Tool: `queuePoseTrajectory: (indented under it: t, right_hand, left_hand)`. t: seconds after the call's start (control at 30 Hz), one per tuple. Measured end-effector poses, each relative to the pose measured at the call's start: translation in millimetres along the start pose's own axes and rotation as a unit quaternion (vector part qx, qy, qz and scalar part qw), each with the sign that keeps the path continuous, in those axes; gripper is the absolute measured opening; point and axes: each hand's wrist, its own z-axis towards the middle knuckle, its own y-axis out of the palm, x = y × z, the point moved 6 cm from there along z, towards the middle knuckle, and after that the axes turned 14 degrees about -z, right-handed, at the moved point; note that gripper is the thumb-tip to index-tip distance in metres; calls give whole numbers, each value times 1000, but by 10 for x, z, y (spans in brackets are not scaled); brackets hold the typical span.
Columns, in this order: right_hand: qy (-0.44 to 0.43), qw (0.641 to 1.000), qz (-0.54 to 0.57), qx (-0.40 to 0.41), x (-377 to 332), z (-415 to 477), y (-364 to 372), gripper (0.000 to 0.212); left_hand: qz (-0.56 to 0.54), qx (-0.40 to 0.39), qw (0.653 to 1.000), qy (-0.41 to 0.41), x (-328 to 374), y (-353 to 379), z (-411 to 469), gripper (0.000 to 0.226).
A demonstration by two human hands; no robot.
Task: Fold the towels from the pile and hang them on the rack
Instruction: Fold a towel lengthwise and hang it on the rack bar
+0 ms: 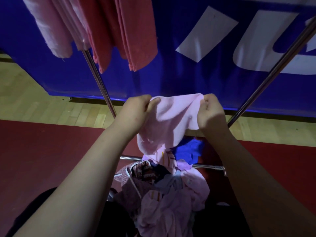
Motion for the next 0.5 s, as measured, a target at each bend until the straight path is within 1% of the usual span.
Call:
queuePoseTrajectory:
  t: [0.1, 0.17, 0.2, 0.27, 0.33, 0.37, 0.4, 0.47, 0.5]
  right_hand:
    - [10, 999, 9, 41, 19, 7, -91, 17]
    - [7, 997, 6, 75, -13, 13, -188, 18]
    - [-12, 994, 6, 110, -76, 3, -293, 18]
    - [-72, 977, 29, 196, -291, -30, -594, 19]
    - [-119, 960, 62, 246, -496, -37, -833, 20]
    - [-127, 959, 63, 246, -553, -16, -875, 20]
    - [-118, 965, 55, 226, -577, 21, -863, 20]
    - [-60, 987, 26, 145, -537, 87, -730, 19]
    - [-31, 992, 22, 117, -502, 85, -689, 19]
  left_hand:
    - [20, -26, 999, -34, -53, 105, -18, 45]
    - [39, -15, 998, -44, -49, 71, -9, 44]
    - [36, 9, 999, -30, 12, 6, -8, 43]
    - [-3, 97, 995, 31, 256, -214, -16, 41]
    - [-71, 195, 974, 88, 516, -469, -42, 39]
    - [-93, 215, 967, 100, 583, -531, -39, 38]
    - [-95, 211, 967, 103, 617, -534, -14, 37]
    - [-52, 162, 981, 89, 600, -422, 29, 38]
    - [-40, 144, 985, 84, 595, -371, 23, 38]
